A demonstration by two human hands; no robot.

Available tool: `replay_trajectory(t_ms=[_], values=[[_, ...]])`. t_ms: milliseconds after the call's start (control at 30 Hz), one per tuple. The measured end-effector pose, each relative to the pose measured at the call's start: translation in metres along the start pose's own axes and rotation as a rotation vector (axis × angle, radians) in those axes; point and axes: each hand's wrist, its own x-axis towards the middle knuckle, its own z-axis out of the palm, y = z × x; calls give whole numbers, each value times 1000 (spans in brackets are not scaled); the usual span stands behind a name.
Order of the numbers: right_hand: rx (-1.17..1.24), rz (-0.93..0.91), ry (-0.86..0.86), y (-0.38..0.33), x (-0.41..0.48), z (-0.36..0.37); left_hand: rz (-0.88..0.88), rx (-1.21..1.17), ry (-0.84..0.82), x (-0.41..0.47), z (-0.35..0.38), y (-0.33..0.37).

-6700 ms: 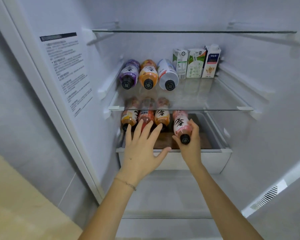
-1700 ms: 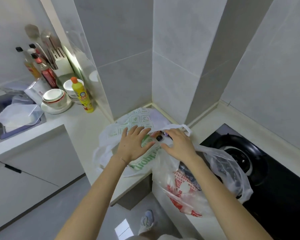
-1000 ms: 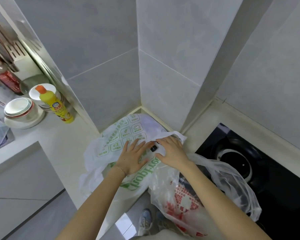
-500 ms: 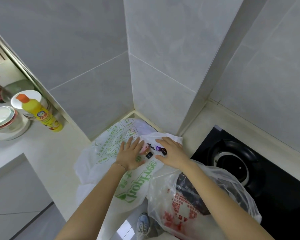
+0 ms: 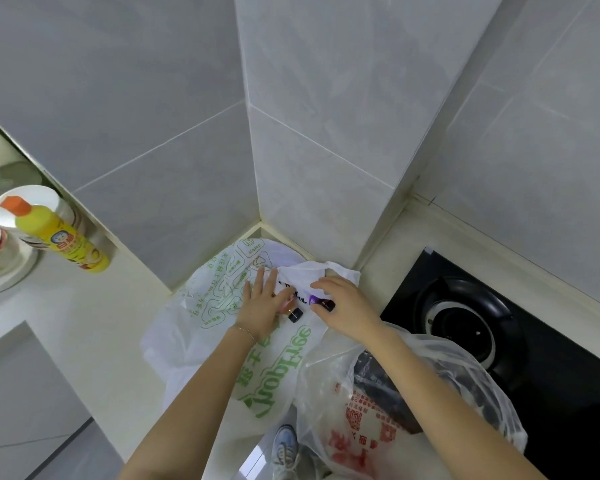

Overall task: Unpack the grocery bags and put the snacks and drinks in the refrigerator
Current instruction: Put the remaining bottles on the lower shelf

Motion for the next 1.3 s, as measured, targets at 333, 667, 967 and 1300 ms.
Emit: replay_trajectory(t_ms=[333,667,967,1300], values=[[22,56,40,8,-1,-4,-68,208,154,5,12,0],[59,66,72,-1,0,-8,62,-21,452,-24,-1,-13],[208,-27,4,-41,-7,10,-188,-775,385,-93,-54,-9],[67,-21,169,-28,-22,27,-235,-1009,395,-130,-26,-3]])
